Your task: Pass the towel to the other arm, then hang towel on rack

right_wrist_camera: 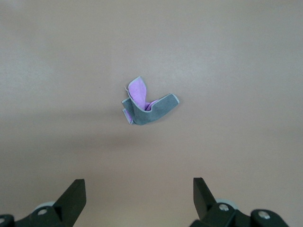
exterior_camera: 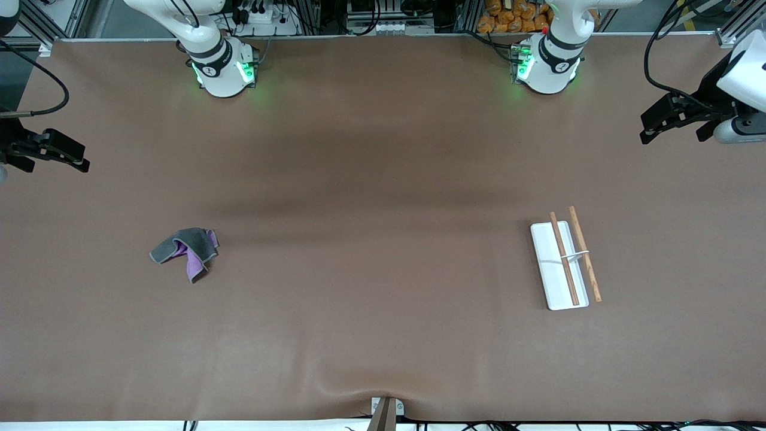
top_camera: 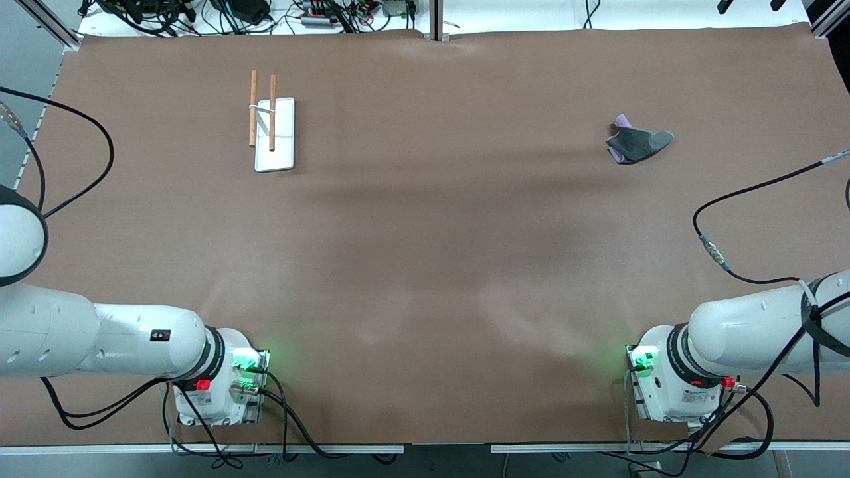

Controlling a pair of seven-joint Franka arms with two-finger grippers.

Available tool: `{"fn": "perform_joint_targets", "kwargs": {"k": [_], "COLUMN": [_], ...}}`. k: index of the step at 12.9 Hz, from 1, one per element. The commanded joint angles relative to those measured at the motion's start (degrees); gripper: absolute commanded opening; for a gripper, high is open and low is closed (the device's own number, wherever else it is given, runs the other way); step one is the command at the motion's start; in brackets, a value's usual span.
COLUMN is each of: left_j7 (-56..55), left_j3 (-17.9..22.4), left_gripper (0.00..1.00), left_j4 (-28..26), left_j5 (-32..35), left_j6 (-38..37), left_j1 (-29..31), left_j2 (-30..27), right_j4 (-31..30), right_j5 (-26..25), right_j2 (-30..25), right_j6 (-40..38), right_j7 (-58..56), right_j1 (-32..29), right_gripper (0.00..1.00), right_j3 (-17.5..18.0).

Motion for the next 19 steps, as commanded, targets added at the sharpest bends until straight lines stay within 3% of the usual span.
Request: {"fn": "perform_joint_targets", "kwargs": {"k": [1, 14, 19], "left_j7": [1.1, 1.5, 1.4], "left_j3": [0.8, 0.9, 0.8], "left_gripper": [1.00, 1.00, 1.00], "left_j4": [0.0, 0.3, 0.4], "left_j5": [-0.8, -1.0, -1.0], "left_j6": [-1.3, -0.8, 0.8], "left_j1": [-0.4, 0.0, -0.1], "left_j2": [-1.0, 2.0, 2.5], "right_j4": [-0.3, -0.7, -0.5], "right_j5": [-1.0, -0.9, -0.9], "right_j2": [-1.1, -0.3, 6.0], "right_j6": [-0.6, -1.0, -0.1], "right_j7": [-0.8, -0.6, -0.1], "right_j1": [-0.2, -0.1, -1.1], "right_gripper": [1.00, 1.00, 1.00], "right_j3": [0.1, 0.3, 0.3]}}
